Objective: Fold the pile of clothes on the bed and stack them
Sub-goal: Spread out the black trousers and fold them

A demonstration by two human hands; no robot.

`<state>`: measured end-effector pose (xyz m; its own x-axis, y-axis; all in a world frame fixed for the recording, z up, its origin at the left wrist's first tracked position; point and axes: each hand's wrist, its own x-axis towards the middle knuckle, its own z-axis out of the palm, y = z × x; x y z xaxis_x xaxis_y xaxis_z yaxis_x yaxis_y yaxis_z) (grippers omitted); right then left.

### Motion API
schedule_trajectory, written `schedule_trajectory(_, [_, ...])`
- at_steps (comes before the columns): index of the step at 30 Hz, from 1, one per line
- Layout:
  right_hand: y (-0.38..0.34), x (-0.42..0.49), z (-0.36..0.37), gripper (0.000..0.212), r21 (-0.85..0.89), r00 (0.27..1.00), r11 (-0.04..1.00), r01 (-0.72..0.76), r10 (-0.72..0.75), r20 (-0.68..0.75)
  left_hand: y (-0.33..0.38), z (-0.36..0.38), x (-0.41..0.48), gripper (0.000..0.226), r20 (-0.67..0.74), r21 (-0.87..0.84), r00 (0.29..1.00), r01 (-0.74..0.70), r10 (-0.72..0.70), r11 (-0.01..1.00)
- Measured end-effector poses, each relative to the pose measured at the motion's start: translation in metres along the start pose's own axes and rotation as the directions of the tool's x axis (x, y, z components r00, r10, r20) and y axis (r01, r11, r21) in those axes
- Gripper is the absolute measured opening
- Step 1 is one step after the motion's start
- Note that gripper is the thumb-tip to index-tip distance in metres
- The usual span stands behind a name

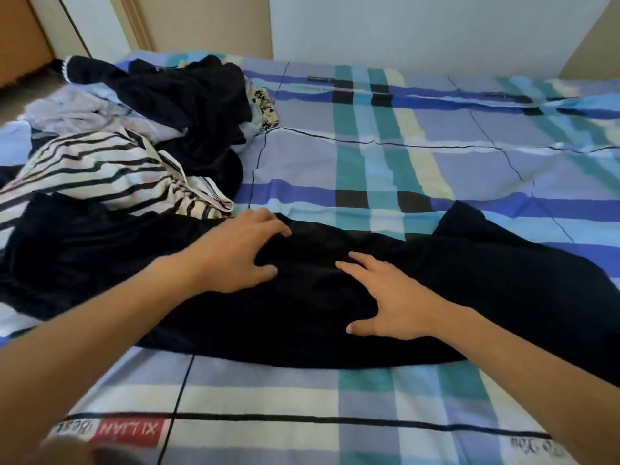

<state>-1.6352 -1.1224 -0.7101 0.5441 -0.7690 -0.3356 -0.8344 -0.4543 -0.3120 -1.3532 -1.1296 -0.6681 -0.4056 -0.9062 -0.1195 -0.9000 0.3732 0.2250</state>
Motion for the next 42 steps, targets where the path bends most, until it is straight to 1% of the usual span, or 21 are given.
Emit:
schedule_trajectory(1, [0.001,-0.002,-0.001,0.108,0.007,1.0,1.0,0.01,-0.01,0.0,0.017,0.011,0.008,0.064,0.032,-0.03,0.997,-0.063,0.064,0.998])
schedule_trajectory(3, [0.003,-0.006,-0.004,0.109,0.017,0.999,0.999,0.035,-0.035,-0.02,0.043,0.028,0.018,0.066,0.016,-0.029,0.99,-0.136,0.137,0.99])
schedule_trajectory(6, [0.013,-0.011,-0.003,0.11,-0.02,0.996,0.998,0.063,-0.064,-0.056,0.057,0.05,0.026,0.072,-0.031,0.055,0.985,-0.17,0.172,0.984])
schedule_trajectory(9, [0.028,-0.022,0.001,0.11,-0.18,0.992,0.982,0.061,-0.08,-0.102,0.058,0.058,0.029,0.072,-0.013,0.137,0.988,-0.15,0.153,0.979])
schedule_trajectory(12, [0.044,-0.045,-0.001,0.109,-0.337,0.984,0.941,-0.027,-0.035,-0.174,0.061,0.053,0.028,0.073,0.004,0.162,0.992,-0.121,0.122,0.979])
schedule_trajectory(14, [0.057,-0.065,-0.003,0.105,-0.342,0.97,0.932,-0.121,0.039,-0.238,0.066,0.053,0.028,0.065,0.025,0.185,0.995,-0.097,0.094,0.978])
schedule_trajectory(15, [0.066,-0.073,-0.006,0.102,-0.317,0.954,0.932,-0.174,0.08,-0.288,0.068,0.055,0.029,0.054,0.014,0.192,0.997,-0.078,0.076,0.978])
schedule_trajectory(17, [0.085,-0.085,-0.017,0.092,-0.271,0.904,0.913,-0.305,0.189,-0.384,0.072,0.053,0.035,0.026,-0.055,0.17,0.997,-0.036,0.046,0.985])
schedule_trajectory(19, [0.107,-0.096,-0.029,0.077,-0.23,0.834,0.852,-0.471,0.345,-0.431,0.072,0.049,0.04,0.013,-0.129,0.122,0.992,0.008,0.008,0.992])
schedule_trajectory(20, [0.117,-0.103,-0.034,0.069,-0.199,0.797,0.812,-0.549,0.437,-0.417,0.071,0.048,0.041,0.013,-0.153,0.101,0.988,0.034,-0.019,0.994])
schedule_trajectory(22, [0.137,-0.114,-0.041,0.055,-0.137,0.732,0.732,-0.667,0.61,-0.305,0.067,0.049,0.044,0.011,-0.2,0.05,0.977,0.088,-0.076,0.995])
schedule_trajectory(24, [0.157,-0.119,-0.047,0.042,-0.095,0.682,0.68,-0.727,0.699,-0.216,0.063,0.049,0.047,0.01,-0.249,-0.026,0.961,0.121,-0.123,0.992])
schedule_trajectory(25, [0.164,-0.119,-0.051,0.035,-0.051,0.673,0.679,-0.732,0.709,-0.211,0.061,0.049,0.049,0.01,-0.27,-0.059,0.953,0.126,-0.138,0.99])
schedule_trajectory(28, [0.17,-0.112,-0.077,0.009,0.101,0.679,0.734,-0.671,0.664,-0.314,0.056,0.045,0.059,0.009,-0.347,-0.145,0.922,0.126,-0.17,0.981])
schedule_trajectory(30, [0.166,-0.102,-0.106,0.016,0.201,0.689,0.775,-0.599,0.627,-0.363,0.053,0.039,0.066,0.008,-0.409,-0.202,0.89,0.126,-0.201,0.971])
schedule_trajectory(32, [0.156,-0.083,-0.142,0.016,0.303,0.701,0.799,-0.519,0.601,-0.384,0.049,0.034,0.073,0.006,-0.457,-0.257,0.854,0.141,-0.249,0.956])
schedule_trajectory(35, [0.139,-0.054,-0.191,0.005,0.47,0.71,0.755,-0.457,0.628,-0.319,0.047,0.029,0.078,0.008,-0.47,-0.316,0.813,0.21,-0.345,0.925])
schedule_trajectory(37, [0.124,-0.033,-0.216,0.013,0.506,0.696,0.728,-0.463,0.652,-0.3,0.045,0.025,0.08,0.012,-0.488,-0.347,0.77,0.26,-0.411,0.901])
schedule_trajectory(38, [0.115,-0.024,-0.226,0.02,0.536,0.692,0.73,-0.424,0.643,-0.328,0.044,0.023,0.08,0.014,-0.496,-0.363,0.747,0.284,-0.442,0.887])
schedule_trajectory(40, [0.096,-0.003,-0.239,0.028,0.628,0.674,0.745,-0.225,0.585,-0.452,0.039,0.018,0.081,0.016,-0.516,-0.414,0.695,0.309,-0.5,0.856])
schedule_trajectory(42, [0.079,0.015,-0.244,0.029,0.707,0.608,0.7,0.102,0.519,-0.601,0.035,0.012,0.081,0.018,-0.52,-0.497,0.644,0.307,-0.561,0.812])
